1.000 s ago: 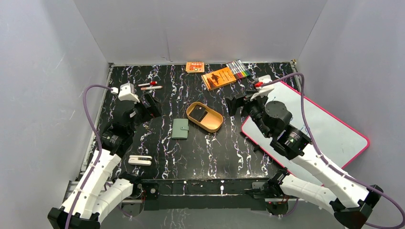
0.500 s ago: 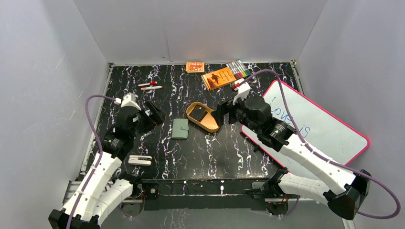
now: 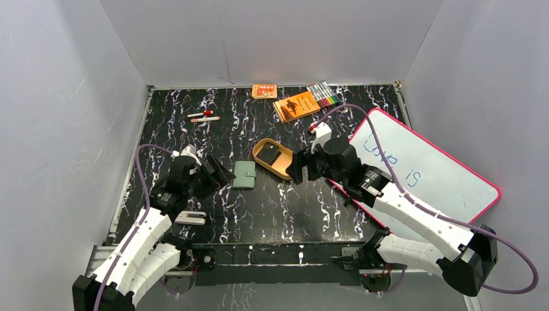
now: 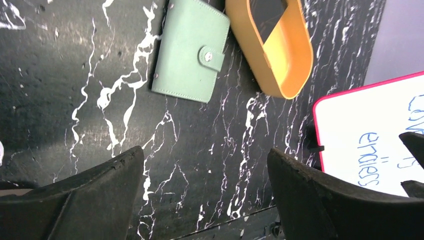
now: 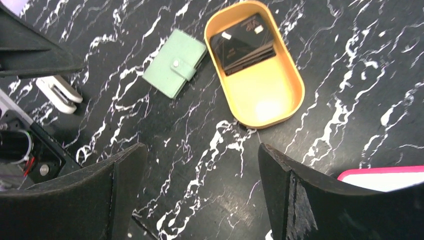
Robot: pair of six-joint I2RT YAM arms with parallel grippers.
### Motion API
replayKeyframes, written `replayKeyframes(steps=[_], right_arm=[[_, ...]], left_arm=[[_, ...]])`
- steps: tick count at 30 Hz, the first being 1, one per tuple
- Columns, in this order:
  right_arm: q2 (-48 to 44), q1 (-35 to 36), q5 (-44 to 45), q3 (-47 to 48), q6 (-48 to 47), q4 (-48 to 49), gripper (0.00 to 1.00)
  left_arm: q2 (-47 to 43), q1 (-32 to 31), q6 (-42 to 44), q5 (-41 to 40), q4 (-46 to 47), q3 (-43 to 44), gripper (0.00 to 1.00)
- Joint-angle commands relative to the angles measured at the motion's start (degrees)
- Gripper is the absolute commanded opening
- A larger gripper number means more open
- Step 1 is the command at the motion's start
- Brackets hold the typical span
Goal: Put the credit cards into the card holder
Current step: Move the card holder to the center of the board.
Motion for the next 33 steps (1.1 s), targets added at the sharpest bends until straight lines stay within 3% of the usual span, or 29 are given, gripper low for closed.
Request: replayKeyframes(steps=[1, 7, 15, 24, 33], right_arm=[[0.3, 0.1, -4.2, -2.0, 2.3, 0.6, 0.88], [2.7, 2.5, -6.3, -6.1, 7.1, 6.9, 0.81], [14.2, 11.0, 2.3, -5.4, 11.7, 17.4, 0.70], [27.8, 11.3, -0.7, -0.5, 16.6, 25.5, 0.60], [39.8, 11.9, 2.2, 8.3, 20.6, 24.5, 0.55]], left_arm=[[1.7, -1.2, -2.1, 2.7, 1.2, -2.0, 0.88], [7.5, -3.1, -2.3, -0.3, 2.7, -1.3, 0.86], [11.3, -3.2, -3.0, -1.9, 4.7, -1.0, 0.85], [8.9, -3.2, -2.3, -5.4, 1.3, -1.0, 0.84], [5.9, -3.1, -2.3, -8.4, -2.9, -0.2, 0.82]])
